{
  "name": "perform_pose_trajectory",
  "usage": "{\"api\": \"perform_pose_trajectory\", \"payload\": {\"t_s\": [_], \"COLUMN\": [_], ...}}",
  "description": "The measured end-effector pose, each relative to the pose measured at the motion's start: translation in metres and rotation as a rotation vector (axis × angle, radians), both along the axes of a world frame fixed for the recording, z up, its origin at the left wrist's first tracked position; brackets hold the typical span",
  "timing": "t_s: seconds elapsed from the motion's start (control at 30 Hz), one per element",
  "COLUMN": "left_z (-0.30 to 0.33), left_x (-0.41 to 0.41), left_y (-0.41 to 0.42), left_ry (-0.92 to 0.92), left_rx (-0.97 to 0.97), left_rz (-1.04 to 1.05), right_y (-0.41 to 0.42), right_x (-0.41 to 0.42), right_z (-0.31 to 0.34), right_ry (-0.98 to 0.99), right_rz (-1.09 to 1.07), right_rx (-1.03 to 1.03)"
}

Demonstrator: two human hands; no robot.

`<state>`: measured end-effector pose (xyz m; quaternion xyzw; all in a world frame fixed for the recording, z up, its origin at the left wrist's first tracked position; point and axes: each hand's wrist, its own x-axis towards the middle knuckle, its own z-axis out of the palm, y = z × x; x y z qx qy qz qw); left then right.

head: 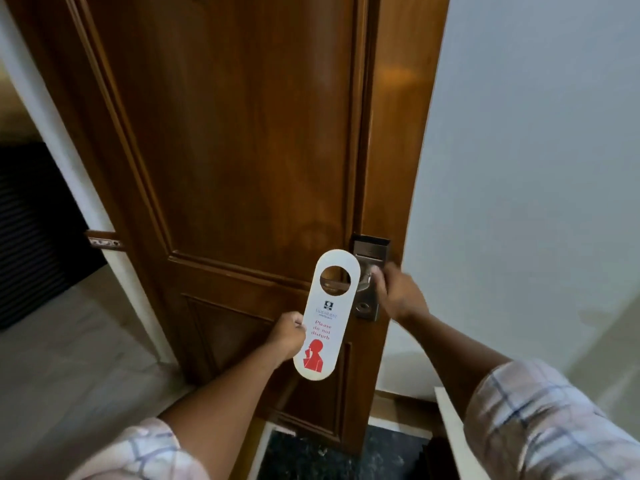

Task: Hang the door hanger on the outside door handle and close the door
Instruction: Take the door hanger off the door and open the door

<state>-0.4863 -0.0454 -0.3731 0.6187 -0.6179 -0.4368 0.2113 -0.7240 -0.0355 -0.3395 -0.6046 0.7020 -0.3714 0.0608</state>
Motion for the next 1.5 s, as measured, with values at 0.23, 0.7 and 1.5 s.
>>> {"api": "perform_pose_trajectory", "payload": {"t_s": [0.23,0.7,1.5], "left_z": [-0.007,-0.035,-0.023], "left_x": [0.019,0.025,-0.042], "left_y": [-0.046,-0.081,-0.102], "left_ry": [0.029,0.13,0.125], "left_rx": [0.036,0.197,-0.048], "left_rz": [-0.096,-0.312,-0.127], "right_y": [-0.01,-0.021,0.001], "right_x": [0.078,0.102,-0.026], "right_z": [-0.043,-0.064,-0.06], "right_ry": [-0.088,-0.206,-0.134], "right_rz": [0.123,-0.072,-0.391], "right_rx": [0.195,0.311,0.579]}}
